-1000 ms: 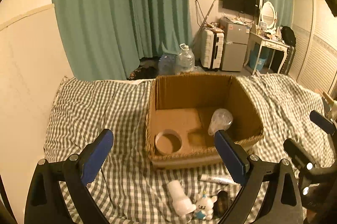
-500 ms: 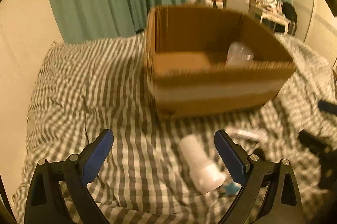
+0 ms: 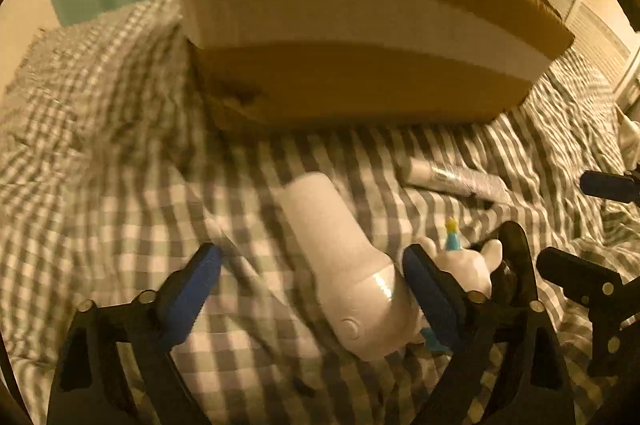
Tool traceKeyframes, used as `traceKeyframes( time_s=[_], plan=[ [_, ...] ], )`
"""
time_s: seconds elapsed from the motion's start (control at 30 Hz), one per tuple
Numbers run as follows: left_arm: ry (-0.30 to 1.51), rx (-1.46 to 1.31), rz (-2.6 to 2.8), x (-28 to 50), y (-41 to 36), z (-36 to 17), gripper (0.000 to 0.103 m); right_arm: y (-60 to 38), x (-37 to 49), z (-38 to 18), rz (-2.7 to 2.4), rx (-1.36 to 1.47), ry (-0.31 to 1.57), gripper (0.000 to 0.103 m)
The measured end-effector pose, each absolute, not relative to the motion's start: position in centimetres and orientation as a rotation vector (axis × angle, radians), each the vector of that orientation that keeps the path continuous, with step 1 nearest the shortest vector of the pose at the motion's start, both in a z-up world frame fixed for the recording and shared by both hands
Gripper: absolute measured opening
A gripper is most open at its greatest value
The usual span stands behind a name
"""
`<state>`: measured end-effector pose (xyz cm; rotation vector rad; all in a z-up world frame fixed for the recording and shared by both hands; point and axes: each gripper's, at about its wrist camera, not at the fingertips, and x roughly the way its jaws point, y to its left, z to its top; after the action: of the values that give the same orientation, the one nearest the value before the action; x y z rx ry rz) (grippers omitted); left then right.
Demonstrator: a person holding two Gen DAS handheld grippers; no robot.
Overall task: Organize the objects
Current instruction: 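Grasp the white bottle with the left gripper while the right gripper grasps the black cup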
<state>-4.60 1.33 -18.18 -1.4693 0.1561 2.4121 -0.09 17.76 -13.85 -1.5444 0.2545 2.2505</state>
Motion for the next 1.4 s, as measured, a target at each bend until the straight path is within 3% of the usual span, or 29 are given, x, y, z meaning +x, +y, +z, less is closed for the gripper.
traceKeyframes(
  time_s=[0.1, 0.17, 0.3, 0.37, 0.57, 0.73, 1.17, 1.4],
  plan=[
    [0.157, -1.479, 2.367, -4.6, 1.9, -18.9, 0.078, 17.5, -0.1, -14.3, 2.249, -1.566, 0.259, 0.091],
    [0.175, -1.472, 2.334, -4.4, 2.4, -19.3, 0.059, 17.3, -0.1, -14.6, 2.242, -1.587, 0.263, 0.091],
    [0.289, -1.445, 2.338, -3.5, 3.9, -19.4, 0.054, 16.7, -0.3, -15.5, 2.237, -1.644, 0.265, 0.090],
    [0.290, -1.414, 2.345, -2.9, 3.8, -18.6, 0.046, 16.4, -0.4, -15.9, 2.236, -1.672, 0.259, 0.090],
    [0.208, -1.380, 2.403, -2.4, 1.8, -16.9, 0.046, 15.5, -1.1, -17.8, 2.198, -1.777, 0.230, 0.084],
    [0.172, -1.414, 2.384, -2.6, 1.1, -17.6, 0.046, 15.2, -2.2, -20.1, 2.166, -1.889, 0.257, 0.059],
    [0.129, -1.386, 2.413, -1.2, 0.1, -16.1, 0.046, 14.3, -0.9, -15.1, 2.216, -1.643, 0.190, 0.058],
    [0.117, -1.451, 2.385, -1.2, 0.0, -17.9, 0.046, 15.3, 0.5, -12.4, 2.246, -1.517, 0.226, 0.055]
  ],
)
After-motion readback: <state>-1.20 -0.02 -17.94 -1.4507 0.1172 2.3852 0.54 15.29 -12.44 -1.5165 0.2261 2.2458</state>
